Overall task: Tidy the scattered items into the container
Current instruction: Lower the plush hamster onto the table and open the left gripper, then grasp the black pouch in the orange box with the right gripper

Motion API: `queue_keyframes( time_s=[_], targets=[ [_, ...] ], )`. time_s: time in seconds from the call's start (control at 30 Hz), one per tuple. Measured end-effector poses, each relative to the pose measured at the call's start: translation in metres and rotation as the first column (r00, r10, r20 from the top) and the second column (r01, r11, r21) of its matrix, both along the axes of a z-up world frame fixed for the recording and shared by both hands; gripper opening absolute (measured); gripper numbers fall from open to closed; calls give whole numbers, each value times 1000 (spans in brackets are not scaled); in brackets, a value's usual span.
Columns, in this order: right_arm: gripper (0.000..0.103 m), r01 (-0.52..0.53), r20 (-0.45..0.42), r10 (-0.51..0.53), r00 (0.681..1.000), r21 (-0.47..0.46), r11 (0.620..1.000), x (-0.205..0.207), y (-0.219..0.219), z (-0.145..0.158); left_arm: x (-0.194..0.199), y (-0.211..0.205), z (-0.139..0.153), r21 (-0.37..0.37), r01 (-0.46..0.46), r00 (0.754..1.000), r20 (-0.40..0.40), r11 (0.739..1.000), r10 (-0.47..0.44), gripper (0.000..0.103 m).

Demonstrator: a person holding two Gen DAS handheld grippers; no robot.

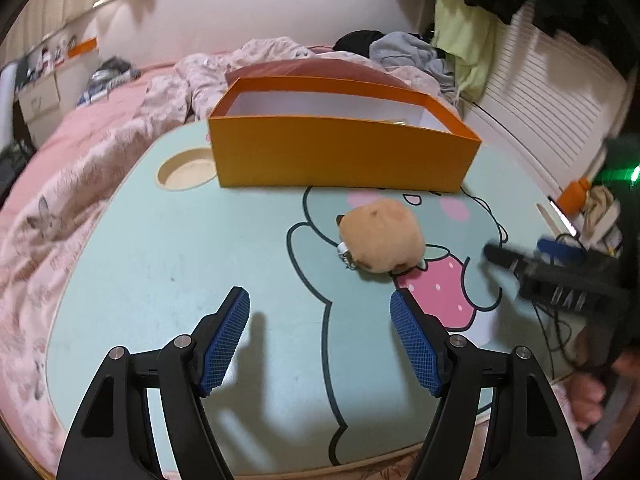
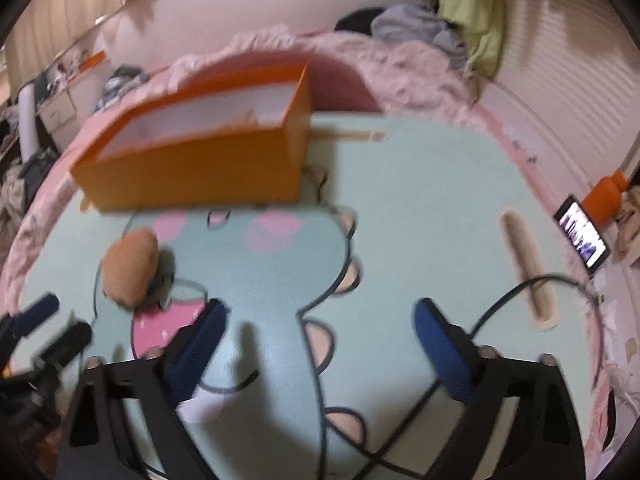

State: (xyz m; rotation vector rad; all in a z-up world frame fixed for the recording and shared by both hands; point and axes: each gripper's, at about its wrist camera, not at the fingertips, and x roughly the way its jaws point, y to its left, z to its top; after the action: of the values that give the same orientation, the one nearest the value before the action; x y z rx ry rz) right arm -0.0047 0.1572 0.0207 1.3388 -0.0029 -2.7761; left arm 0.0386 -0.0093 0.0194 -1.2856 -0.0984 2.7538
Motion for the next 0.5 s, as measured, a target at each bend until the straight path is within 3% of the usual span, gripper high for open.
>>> queue_keyframes(
  time_s=[0.2,0.23,0.3,0.37,0.5],
  targets=[
    [69,-128,-43,123,991,-136,983,-38,-12,64,-4,6,-13,-53,-6,999,35,999,7,74],
    [62,-150,-29,147,989,-175,973,-49,-19,72,-4,8,-13,-61,-3,999,32,998,5,74],
    [57,-189,33,204,978,-255,948,-77,-35,80,-4,10,-15,-64,3,1000,29,998,-1,82],
    [49,-203,131,252,959,-305,930,-111,-55,74,-4,10,-16,-63,3,1000,29,998,-1,84],
    [44,-207,267,283,921,-277,938,-160,-101,51,-3,8,-17,-60,3,1000,23,998,-2,84]
  ],
)
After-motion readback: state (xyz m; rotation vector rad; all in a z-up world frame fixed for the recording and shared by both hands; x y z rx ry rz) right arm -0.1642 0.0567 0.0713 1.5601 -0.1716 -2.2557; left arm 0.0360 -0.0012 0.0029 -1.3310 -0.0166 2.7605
